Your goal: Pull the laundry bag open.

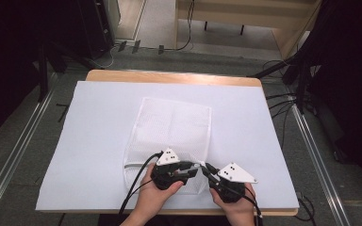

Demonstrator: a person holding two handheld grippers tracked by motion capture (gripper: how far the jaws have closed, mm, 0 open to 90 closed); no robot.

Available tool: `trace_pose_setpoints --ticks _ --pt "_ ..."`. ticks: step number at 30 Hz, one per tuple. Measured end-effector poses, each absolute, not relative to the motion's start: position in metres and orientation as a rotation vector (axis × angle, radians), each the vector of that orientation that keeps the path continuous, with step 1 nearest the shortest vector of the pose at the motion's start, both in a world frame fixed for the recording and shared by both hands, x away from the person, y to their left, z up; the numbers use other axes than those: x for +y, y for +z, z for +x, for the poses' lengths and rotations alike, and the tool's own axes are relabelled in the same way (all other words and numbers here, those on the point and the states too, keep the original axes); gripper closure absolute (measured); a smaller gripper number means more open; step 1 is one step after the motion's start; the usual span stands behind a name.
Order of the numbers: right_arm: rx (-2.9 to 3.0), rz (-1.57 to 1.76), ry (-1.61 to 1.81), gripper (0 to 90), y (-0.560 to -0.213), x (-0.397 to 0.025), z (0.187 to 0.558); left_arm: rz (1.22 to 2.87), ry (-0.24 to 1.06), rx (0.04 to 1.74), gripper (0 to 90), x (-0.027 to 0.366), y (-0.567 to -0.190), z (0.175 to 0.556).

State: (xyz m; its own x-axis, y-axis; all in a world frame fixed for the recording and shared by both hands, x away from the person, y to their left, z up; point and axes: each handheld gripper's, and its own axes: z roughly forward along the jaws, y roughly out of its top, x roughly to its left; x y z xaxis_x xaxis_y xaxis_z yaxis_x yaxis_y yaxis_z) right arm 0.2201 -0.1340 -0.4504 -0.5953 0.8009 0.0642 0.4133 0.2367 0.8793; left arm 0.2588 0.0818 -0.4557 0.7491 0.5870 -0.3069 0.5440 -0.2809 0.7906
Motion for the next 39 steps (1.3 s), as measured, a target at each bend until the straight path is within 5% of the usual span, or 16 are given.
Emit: trace_pose_setpoints --ticks 26,39 --pt "2.154 1.085 1.301 81.2 -0.4543 -0.1298 0.2188 1.909 -0.065 0.817 87.3 0.0864 -0.4521 0.2605" --pt "2.160 1.072 1.304 86.7 -0.4532 -0.1300 0.2177 1.913 -0.063 0.824 87.8 0.0908 -0.4519 0.2613"
